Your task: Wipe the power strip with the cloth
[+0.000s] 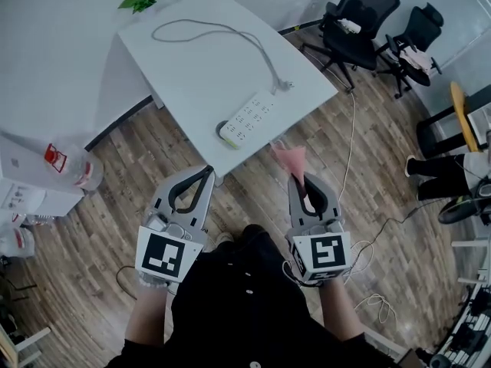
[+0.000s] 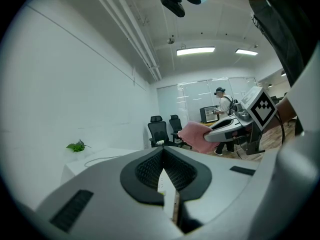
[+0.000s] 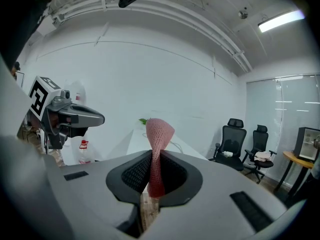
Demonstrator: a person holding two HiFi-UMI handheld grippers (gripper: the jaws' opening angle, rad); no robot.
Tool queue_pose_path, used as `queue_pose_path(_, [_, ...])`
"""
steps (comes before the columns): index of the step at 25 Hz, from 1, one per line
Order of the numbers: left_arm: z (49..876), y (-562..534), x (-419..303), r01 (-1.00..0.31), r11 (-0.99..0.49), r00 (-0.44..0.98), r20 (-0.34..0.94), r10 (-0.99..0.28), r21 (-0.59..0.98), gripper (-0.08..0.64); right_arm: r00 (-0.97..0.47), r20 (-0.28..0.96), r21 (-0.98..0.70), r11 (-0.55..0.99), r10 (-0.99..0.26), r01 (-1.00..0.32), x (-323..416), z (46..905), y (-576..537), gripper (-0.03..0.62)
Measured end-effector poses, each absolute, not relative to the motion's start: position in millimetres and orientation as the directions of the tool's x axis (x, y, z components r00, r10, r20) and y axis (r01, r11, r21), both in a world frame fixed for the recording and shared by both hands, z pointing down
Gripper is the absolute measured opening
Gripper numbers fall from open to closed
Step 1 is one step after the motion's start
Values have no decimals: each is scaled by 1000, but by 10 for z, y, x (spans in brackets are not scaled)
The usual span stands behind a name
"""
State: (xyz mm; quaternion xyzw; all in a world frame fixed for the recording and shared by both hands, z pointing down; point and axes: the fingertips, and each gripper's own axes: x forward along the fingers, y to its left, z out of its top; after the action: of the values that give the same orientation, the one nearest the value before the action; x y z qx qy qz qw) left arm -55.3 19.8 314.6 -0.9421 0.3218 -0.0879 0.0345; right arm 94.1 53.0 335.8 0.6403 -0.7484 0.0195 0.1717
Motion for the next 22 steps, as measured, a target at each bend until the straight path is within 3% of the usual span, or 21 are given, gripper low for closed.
queue_pose_path(22, [3141,-665,-160,-701,-701,680,170,-713,-131,11,-269,301,176,331,-915,-927,1331,3395,-656,55])
